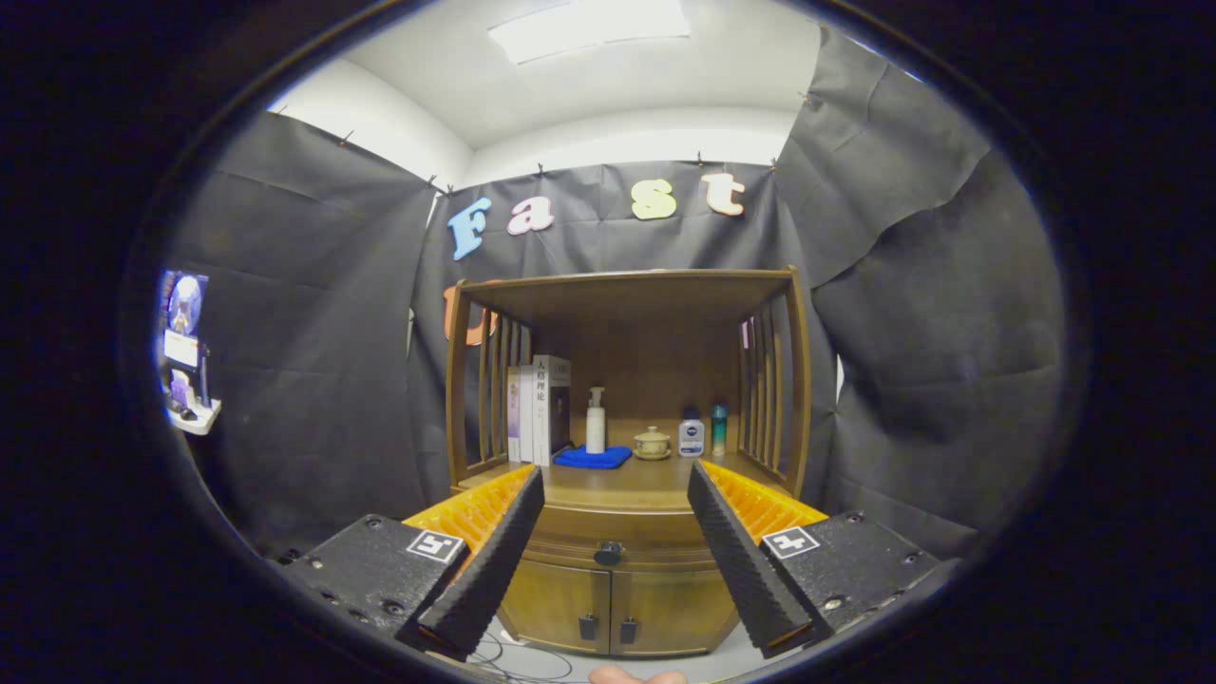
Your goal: Pull open the drawer, take out the items inside it, and place them on the countertop above the cabinet.
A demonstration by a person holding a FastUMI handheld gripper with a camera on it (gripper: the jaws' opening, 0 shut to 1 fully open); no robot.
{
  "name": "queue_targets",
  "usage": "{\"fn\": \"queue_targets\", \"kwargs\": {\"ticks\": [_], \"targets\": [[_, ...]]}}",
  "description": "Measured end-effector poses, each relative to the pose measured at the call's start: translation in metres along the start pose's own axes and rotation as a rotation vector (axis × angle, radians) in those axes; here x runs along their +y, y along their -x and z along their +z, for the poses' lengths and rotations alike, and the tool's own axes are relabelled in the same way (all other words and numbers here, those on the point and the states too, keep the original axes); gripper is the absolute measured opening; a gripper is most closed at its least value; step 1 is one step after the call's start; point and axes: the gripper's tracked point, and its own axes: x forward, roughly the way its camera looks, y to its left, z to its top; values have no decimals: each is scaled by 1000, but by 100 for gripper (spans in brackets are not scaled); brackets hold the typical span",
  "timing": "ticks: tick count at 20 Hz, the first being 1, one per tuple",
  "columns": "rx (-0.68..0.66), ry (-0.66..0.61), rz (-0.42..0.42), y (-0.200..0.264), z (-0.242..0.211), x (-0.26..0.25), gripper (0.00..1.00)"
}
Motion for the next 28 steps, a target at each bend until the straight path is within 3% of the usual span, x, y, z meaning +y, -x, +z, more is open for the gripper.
{"fn": "queue_targets", "kwargs": {"ticks": [12, 24, 28], "targets": [[100, -35, -10, -34, -62, 12, 99], [213, -33, 0, -135, -156, 24, 99], [270, -12, -42, -175, -199, 17, 96]]}}
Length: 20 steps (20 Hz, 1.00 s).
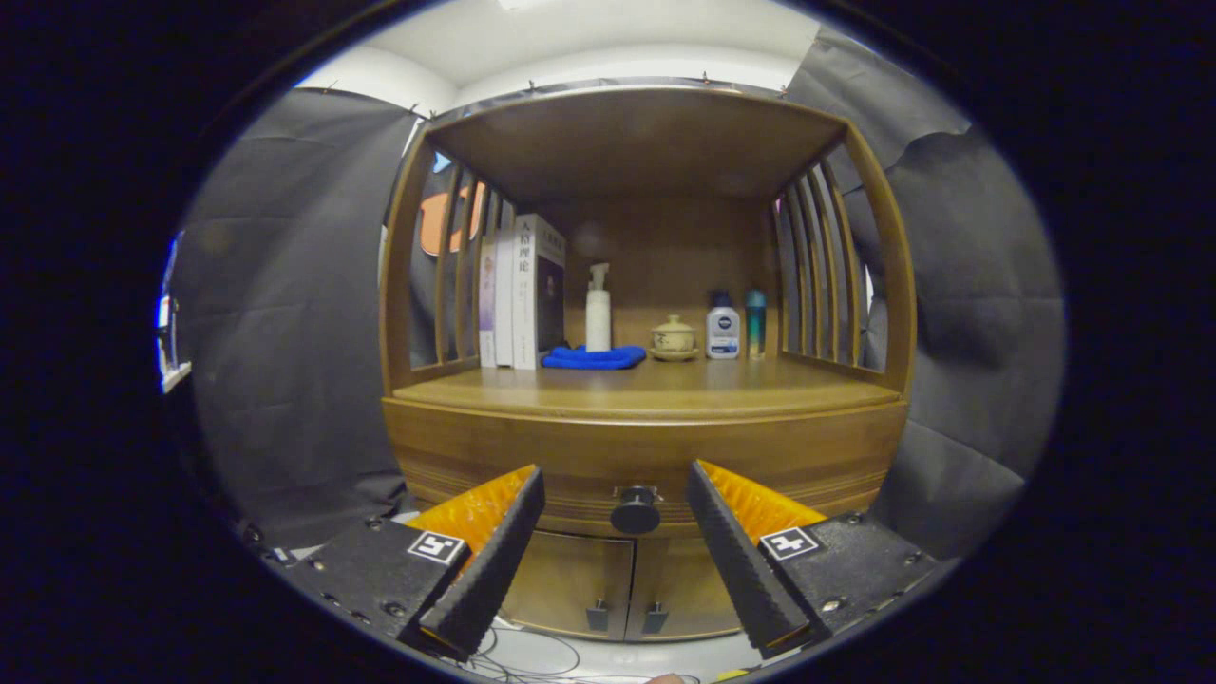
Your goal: Pull open the drawer, take out the items inside it, and place them on the countertop above the cabinet.
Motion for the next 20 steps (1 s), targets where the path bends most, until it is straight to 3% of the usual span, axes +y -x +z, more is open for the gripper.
{"fn": "queue_targets", "kwargs": {"ticks": [4, 11, 20], "targets": [[54, -44, -43, -32, -25, -10, 90], [90, -81, -64, -66, -40, -16, 65], [105, -38, -92, -69, -46, -16, 41]]}}
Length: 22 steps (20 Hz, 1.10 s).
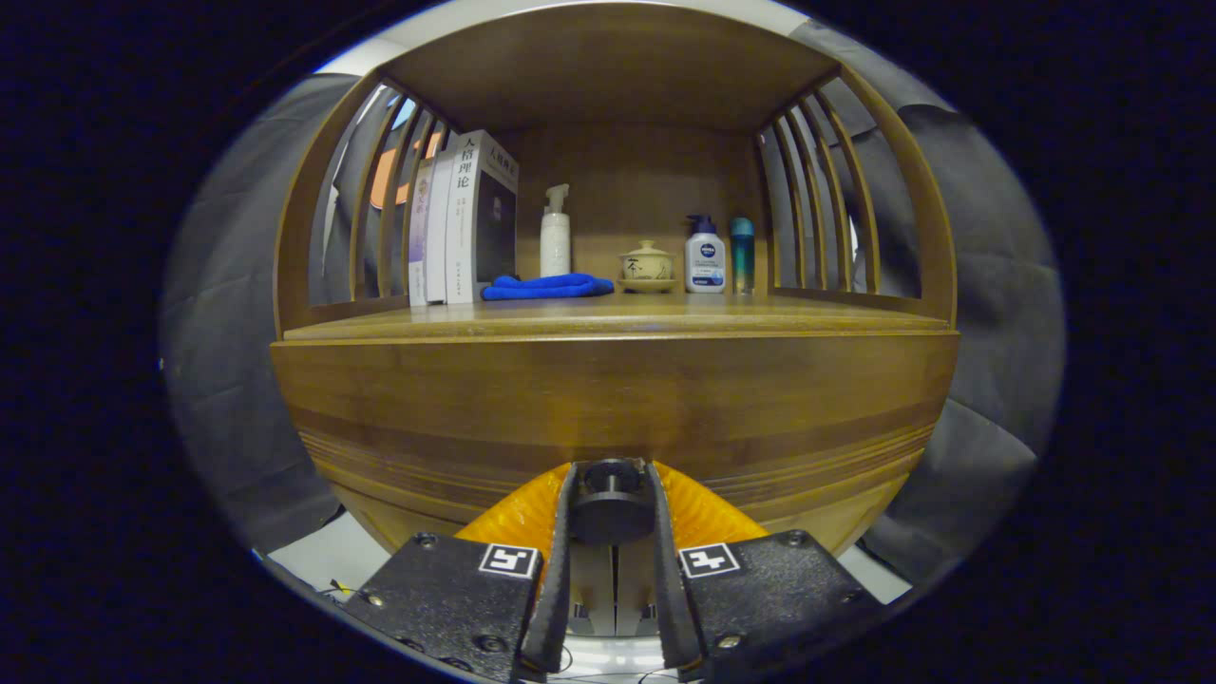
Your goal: Pull open the drawer, take out the items inside it, and place them on the countertop above the cabinet.
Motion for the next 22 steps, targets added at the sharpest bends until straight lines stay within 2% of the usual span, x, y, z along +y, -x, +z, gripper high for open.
{"fn": "queue_targets", "kwargs": {"ticks": [4, 22], "targets": [[6, 1, -1, 7, -2, -1, 38], [16, 26, 65, 143, -38, -11, 37]]}}
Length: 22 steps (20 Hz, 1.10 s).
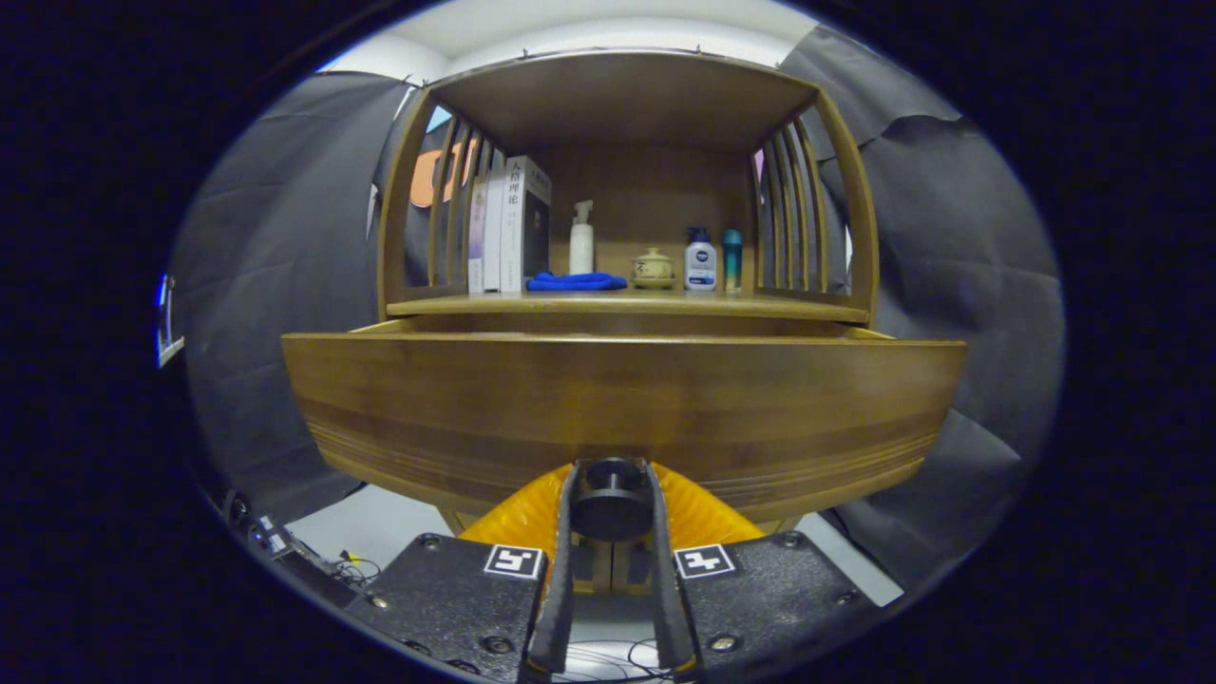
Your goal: Pull open the drawer, take out the items inside it, and place them on the countertop above the cabinet.
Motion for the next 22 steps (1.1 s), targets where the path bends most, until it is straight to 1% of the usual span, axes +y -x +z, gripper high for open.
{"fn": "queue_targets", "kwargs": {"ticks": [6, 8, 16, 18, 20, 22], "targets": [[44, -20, 35, 28, -16, 0, 37], [49, -3, 37, 36, -19, -1, 37], [104, 8, 39, 39, -24, -1, 37], [120, 24, 26, 43, -24, -5, 44], [129, 49, 37, 51, -23, -4, 50], [171, 73, 87, 65, -26, 2, 75]]}}
